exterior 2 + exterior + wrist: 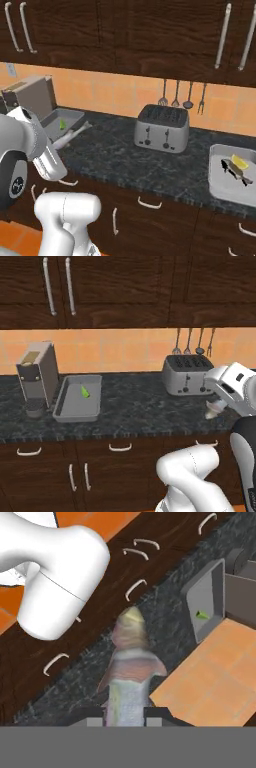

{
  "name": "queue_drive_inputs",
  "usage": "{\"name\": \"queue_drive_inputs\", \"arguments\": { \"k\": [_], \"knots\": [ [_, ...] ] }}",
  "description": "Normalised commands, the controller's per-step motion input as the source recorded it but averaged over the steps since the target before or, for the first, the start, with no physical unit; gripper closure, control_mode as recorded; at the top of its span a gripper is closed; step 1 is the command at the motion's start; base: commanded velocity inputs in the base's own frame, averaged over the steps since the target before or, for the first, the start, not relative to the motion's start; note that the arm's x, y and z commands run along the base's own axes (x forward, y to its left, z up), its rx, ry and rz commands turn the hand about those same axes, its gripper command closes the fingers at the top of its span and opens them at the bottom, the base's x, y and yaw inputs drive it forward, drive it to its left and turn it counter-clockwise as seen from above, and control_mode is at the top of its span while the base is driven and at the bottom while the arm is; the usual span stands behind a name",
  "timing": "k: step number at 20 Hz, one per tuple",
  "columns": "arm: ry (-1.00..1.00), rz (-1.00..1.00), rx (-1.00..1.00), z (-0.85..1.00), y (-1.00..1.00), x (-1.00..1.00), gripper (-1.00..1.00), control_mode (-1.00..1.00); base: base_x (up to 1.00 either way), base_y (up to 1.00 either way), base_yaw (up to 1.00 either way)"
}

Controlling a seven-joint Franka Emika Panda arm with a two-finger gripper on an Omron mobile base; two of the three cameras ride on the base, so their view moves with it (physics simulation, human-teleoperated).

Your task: Place one lemon wedge and one fish in each tupperware on the nearby counter, to pack two identical lunches.

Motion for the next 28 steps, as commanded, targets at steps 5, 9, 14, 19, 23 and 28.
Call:
{"name": "queue_drive_inputs", "arguments": {
  "k": [5, 9, 14, 19, 23, 28],
  "knots": [
    [0.00, 0.00, 0.00, 0.00, 0.00, 0.00, 1.00, 1.00, 0.79, 1.00, 0.02],
    [0.00, 0.00, 0.00, 0.00, 0.00, 0.00, 1.00, 1.00, 0.81, 1.00, 0.00],
    [0.00, 0.00, 0.00, 0.00, 0.00, 0.00, 1.00, 1.00, 0.71, 1.00, 0.00],
    [-0.01, -0.09, -0.14, -0.41, 0.47, 0.00, 1.00, -1.00, 0.13, 0.40, -0.02],
    [0.07, -0.14, -0.06, -0.70, 0.63, 0.33, 1.00, -1.00, 0.00, 0.00, 0.00],
    [0.23, -0.08, 0.20, -0.91, 0.49, 0.69, 1.00, -1.00, 0.00, 0.00, 0.00]
  ]
}}
